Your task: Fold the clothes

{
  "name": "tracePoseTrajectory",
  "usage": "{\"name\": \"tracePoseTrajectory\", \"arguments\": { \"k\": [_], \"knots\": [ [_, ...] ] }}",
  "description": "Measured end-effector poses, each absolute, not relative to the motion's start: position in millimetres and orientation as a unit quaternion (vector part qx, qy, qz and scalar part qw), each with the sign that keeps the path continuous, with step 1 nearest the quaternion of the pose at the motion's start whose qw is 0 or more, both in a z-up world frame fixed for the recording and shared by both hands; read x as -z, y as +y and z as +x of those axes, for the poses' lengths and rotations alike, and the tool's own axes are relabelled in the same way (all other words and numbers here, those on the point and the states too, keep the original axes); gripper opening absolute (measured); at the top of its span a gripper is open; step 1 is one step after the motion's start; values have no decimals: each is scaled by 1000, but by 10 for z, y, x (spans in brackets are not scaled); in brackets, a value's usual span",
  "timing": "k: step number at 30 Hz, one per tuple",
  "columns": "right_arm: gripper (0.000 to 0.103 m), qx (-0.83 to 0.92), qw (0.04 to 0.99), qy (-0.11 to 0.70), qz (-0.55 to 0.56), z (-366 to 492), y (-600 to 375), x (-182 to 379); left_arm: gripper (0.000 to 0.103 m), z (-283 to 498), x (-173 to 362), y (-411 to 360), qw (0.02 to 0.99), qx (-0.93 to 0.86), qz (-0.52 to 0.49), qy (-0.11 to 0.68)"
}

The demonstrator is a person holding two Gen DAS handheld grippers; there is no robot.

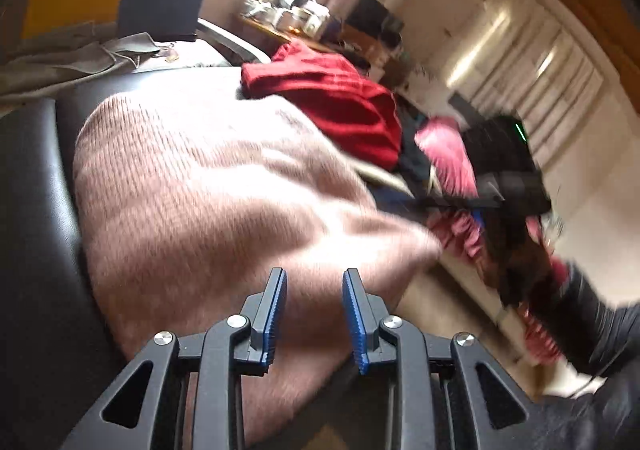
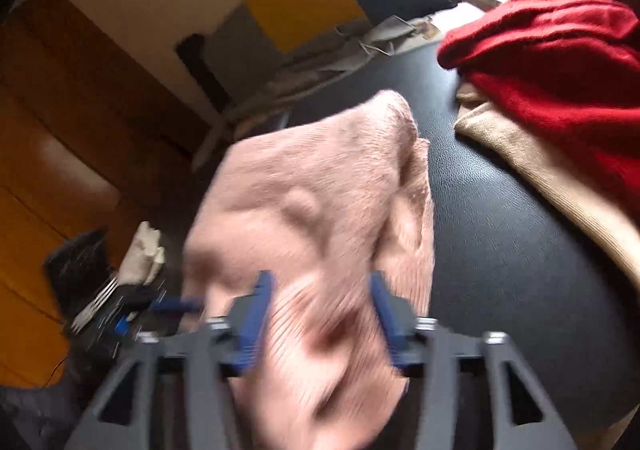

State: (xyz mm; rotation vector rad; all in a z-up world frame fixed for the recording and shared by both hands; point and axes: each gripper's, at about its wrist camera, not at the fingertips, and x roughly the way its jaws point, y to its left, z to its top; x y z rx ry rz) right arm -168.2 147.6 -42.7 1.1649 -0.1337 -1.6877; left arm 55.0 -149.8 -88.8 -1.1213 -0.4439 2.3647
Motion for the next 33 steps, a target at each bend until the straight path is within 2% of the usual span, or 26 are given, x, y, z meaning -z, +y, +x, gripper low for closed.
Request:
{"name": "tracePoseTrajectory", "arguments": {
  "k": [4, 10, 12, 14, 15, 16, 17, 20, 23, 24, 26, 28, 30, 32, 33],
  "knots": [
    [71, 661, 557, -60, 499, -1407, 1659, 490, 28, 327, 812, -1371, 234, -872, -403, -153],
    [72, 591, 630, -75, 499, -1053, 1621, 613, 28, -52, 858, -1011, 237, -875, -413, -84],
    [68, 575, 638, -70, 507, -1018, 1666, 691, 28, -118, 958, -850, 241, -869, -430, -53],
    [60, 582, 597, -35, 550, -1046, 1728, 948, 28, -156, 1123, -718, 250, -855, -452, -37],
    [50, 587, 581, -29, 563, -1056, 1782, 1058, 28, -152, 1192, -664, 252, -855, -453, -30],
    [34, 590, 573, -32, 568, -1062, 1839, 1127, 28, -124, 1220, -628, 252, -861, -442, -22],
    [31, 593, 565, -36, 572, -1067, 1897, 1195, 28, -95, 1233, -612, 249, -866, -432, -21],
    [31, 611, 554, -58, 563, -1047, 2028, 1231, 28, -38, 1197, -602, 239, -874, -423, -28],
    [31, 637, 544, -34, 545, -986, 2057, 1082, 28, 49, 1022, -765, 247, -877, -404, -82],
    [33, 653, 537, -21, 534, -981, 2068, 982, 28, 117, 953, -863, 237, -886, -388, -92],
    [47, 690, 519, 4, 504, -986, 2077, 753, 28, 255, 815, -1058, 217, -903, -354, -110],
    [72, 741, 499, 16, 450, -1004, 2002, 445, 28, 375, 769, -1241, 188, -914, -337, -122],
    [78, 771, 493, 4, 403, -1020, 1859, 212, 29, 492, 771, -1383, 171, -919, -328, -136],
    [86, 794, 490, -20, 359, -1049, 1634, 19, 29, 586, 835, -1393, 154, -924, -330, -118],
    [93, 799, 493, -46, 342, -1072, 1465, -47, 29, 623, 885, -1361, 145, -925, -335, -108]
  ]
}}
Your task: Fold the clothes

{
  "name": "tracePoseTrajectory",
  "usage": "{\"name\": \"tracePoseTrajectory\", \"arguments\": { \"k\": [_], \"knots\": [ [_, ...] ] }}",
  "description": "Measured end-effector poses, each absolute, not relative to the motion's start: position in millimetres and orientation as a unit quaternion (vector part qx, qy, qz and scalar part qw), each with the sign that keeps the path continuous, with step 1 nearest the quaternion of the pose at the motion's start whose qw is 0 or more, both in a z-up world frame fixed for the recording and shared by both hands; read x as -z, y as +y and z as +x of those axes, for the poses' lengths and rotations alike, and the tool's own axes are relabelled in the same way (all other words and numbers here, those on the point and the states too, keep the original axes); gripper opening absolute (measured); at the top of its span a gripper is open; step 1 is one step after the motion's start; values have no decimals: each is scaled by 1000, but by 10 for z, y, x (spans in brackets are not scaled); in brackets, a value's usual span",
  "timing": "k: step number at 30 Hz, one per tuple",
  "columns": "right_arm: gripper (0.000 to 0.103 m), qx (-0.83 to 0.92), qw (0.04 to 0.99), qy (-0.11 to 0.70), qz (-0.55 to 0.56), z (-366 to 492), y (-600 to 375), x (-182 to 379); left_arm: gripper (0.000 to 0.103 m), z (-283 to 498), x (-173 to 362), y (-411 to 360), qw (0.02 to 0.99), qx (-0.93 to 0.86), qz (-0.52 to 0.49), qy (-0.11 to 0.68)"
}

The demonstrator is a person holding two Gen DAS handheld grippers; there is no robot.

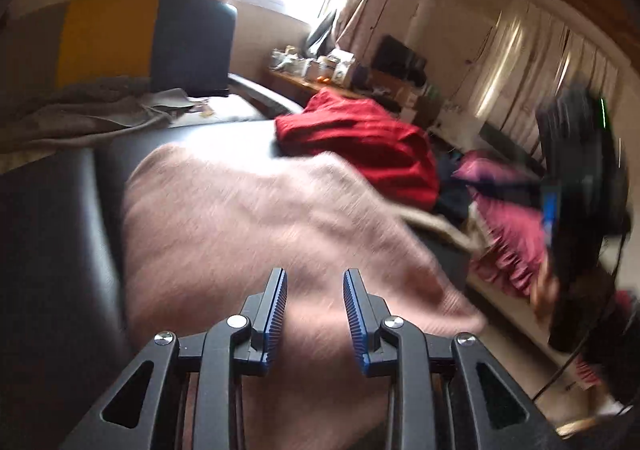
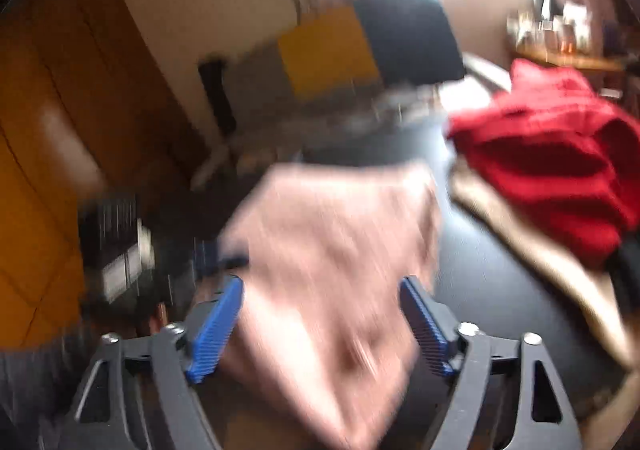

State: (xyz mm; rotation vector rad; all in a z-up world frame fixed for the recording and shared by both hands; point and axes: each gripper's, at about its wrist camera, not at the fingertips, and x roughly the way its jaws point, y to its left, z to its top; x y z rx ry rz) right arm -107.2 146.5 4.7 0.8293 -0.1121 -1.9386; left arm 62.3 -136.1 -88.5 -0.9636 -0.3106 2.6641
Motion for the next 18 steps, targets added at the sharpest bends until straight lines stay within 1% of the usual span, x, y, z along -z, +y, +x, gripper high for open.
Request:
{"name": "tracePoseTrajectory", "arguments": {
  "k": [2, 5, 7, 10, 11, 12, 14, 17, 18],
  "knots": [
    [95, 798, 499, -96, 325, -1087, 1140, -84, 29, 680, 1032, -1319, 137, -923, -347, -99],
    [96, 807, 480, -112, 324, -1145, 724, 9, 29, 753, 1312, -1207, 133, -914, -371, -94],
    [96, 830, 437, -65, 340, -1214, 506, 247, 29, 845, 1427, -1125, 118, -924, -356, -76],
    [96, 844, 364, 15, 394, -1327, 465, 725, 29, 844, 1474, -1126, 120, -921, -356, -103],
    [96, 843, 355, 35, 402, -1357, 505, 863, 29, 829, 1485, -1129, 125, -919, -358, -110],
    [96, 846, 358, 28, 395, -1380, 584, 893, 29, 814, 1496, -1132, 130, -916, -360, -117],
    [96, 846, 351, 16, 402, -1451, 671, 929, 29, 819, 1491, -1098, 129, -919, -358, -102],
    [103, 841, 356, 15, 406, -1481, 663, 984, 28, 852, 1373, -1212, 142, -914, -356, -135],
    [103, 840, 359, 17, 406, -1478, 656, 996, 28, 872, 1282, -1300, 136, -917, -344, -150]
  ]
}}
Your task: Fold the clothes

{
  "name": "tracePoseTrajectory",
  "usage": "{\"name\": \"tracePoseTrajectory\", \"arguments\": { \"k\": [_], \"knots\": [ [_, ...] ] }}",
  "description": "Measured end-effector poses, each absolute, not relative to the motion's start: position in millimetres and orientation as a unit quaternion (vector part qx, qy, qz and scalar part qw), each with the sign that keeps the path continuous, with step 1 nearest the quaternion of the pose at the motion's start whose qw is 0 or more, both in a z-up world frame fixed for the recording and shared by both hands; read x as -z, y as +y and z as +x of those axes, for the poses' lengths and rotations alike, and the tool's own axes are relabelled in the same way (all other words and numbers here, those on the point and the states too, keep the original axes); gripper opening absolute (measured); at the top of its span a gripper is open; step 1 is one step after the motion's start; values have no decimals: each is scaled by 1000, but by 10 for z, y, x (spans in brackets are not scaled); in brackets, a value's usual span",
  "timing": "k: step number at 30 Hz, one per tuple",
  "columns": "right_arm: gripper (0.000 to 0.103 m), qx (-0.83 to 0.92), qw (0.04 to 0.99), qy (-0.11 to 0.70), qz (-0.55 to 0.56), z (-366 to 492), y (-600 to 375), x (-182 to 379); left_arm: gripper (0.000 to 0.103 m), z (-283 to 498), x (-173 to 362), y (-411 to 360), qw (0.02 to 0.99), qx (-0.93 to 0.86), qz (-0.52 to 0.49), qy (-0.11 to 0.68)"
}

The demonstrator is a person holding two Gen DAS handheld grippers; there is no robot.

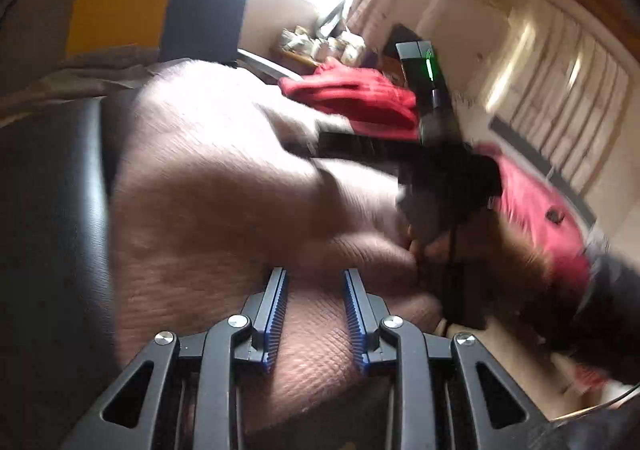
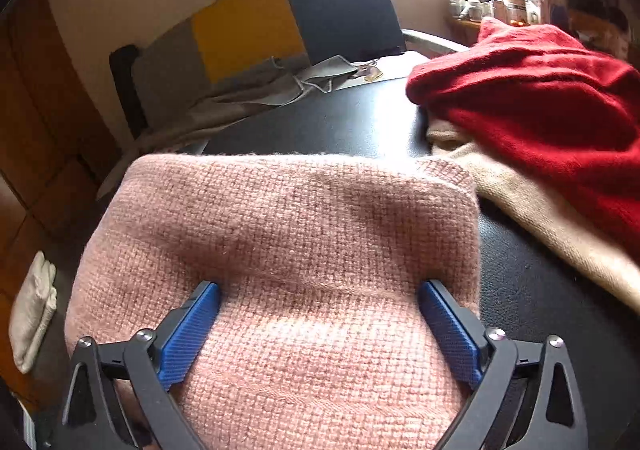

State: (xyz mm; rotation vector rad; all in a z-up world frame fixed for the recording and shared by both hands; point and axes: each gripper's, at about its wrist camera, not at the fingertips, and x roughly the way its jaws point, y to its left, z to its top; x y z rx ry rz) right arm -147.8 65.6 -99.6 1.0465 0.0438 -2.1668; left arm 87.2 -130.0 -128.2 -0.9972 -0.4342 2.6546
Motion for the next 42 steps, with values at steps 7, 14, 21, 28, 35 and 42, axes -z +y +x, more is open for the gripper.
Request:
{"name": "tracePoseTrajectory", "arguments": {
  "k": [7, 14, 21, 28, 35, 42],
  "knots": [
    [103, 838, 365, 6, 405, -1499, 643, 1148, 32, 346, 650, -1865, 99, -944, -282, -139],
    [103, 839, 370, -7, 399, -1474, 707, 1245, 34, -539, 1123, -1743, 30, -913, -402, -56],
    [103, 840, 373, -15, 394, -1516, 708, 1303, 34, -532, 1274, -1746, -10, -921, -380, -89],
    [103, 838, 376, -18, 396, -1614, 673, 1282, 34, -337, 1140, -1932, 18, -925, -347, -152],
    [103, 785, 425, -147, 425, -1754, 1079, 1135, 46, 290, 1193, -2661, 57, -881, -339, -325],
    [103, 761, 416, -191, 460, -1818, 1778, 1165, 63, 527, 1423, -2721, 131, -850, -337, -383]
  ]
}}
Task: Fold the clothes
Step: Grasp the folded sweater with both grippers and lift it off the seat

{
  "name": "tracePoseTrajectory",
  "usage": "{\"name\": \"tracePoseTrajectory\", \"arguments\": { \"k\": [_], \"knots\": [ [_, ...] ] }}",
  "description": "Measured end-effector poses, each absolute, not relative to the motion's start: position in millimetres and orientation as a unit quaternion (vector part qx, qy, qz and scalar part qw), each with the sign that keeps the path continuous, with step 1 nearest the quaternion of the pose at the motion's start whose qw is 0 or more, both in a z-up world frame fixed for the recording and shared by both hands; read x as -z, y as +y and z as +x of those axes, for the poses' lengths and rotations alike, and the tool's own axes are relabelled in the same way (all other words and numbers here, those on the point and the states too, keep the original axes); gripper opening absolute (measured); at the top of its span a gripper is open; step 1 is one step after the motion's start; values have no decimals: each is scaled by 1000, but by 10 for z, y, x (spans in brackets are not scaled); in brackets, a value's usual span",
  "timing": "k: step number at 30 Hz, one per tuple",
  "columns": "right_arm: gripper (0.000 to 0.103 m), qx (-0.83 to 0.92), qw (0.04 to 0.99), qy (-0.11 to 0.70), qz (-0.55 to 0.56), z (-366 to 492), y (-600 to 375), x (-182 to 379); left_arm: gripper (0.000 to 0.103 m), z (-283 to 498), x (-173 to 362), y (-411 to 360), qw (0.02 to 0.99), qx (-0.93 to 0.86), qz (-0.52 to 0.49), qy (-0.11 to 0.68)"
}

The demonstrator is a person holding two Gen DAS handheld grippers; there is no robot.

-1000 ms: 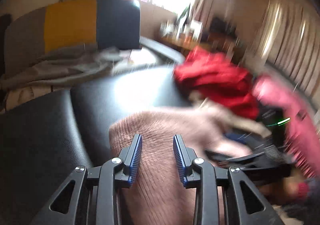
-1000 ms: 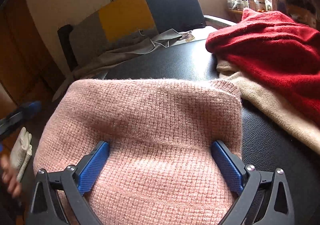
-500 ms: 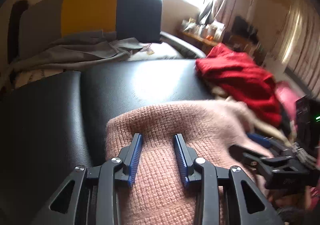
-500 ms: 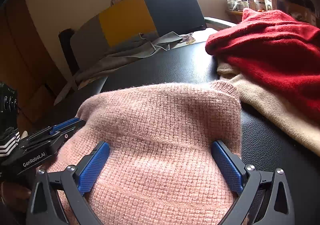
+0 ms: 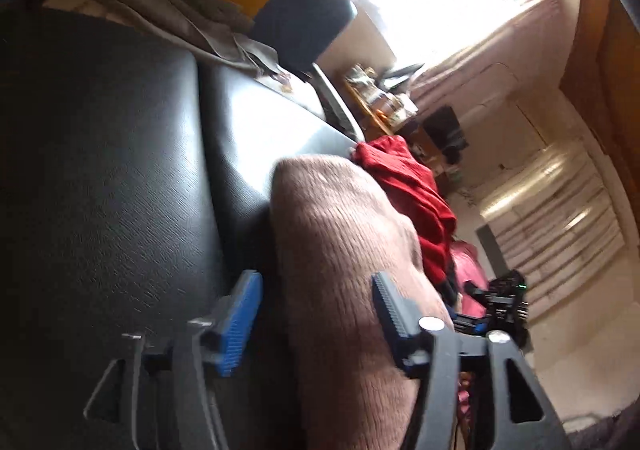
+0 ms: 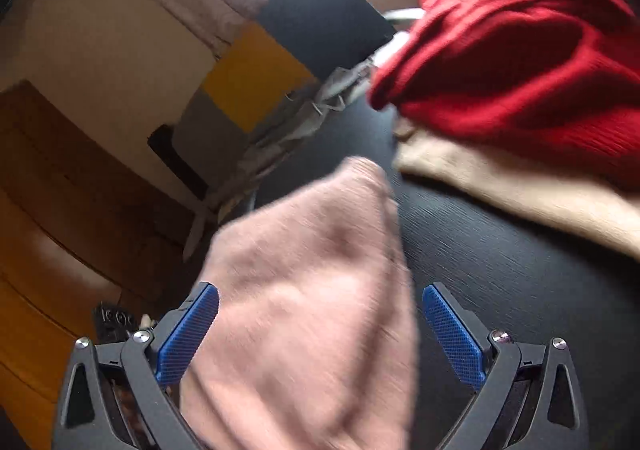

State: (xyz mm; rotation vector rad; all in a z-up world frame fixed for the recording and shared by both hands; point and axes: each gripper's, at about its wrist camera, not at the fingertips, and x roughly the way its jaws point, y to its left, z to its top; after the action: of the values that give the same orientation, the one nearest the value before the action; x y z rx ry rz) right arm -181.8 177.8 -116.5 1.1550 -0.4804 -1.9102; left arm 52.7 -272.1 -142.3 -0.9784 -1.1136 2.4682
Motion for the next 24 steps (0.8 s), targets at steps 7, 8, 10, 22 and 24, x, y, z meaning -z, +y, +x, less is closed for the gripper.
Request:
{"name": "tracePoseTrajectory", "arguments": {
  "k": [7, 8, 10, 22, 24],
  "knots": [
    [103, 705, 462, -150, 516, -1821, 1542, 1430, 89, 190, 1579, -2432, 192, -831, -382, -357],
    [103, 700, 473, -134, 518, -1823, 1418, 1433, 91, 145, 1590, -2399, 197, -829, -384, -355],
    [103, 691, 492, -101, 520, -1823, 1150, 1435, 93, 57, 1596, -2331, 200, -830, -387, -348],
    [63, 675, 532, -96, 502, -1569, 753, 1546, 67, 607, 1585, -2191, 151, -842, -370, -362],
    [63, 655, 546, -114, 510, -1440, 705, 1571, 66, 916, 1549, -2232, 136, -849, -359, -364]
  ]
}}
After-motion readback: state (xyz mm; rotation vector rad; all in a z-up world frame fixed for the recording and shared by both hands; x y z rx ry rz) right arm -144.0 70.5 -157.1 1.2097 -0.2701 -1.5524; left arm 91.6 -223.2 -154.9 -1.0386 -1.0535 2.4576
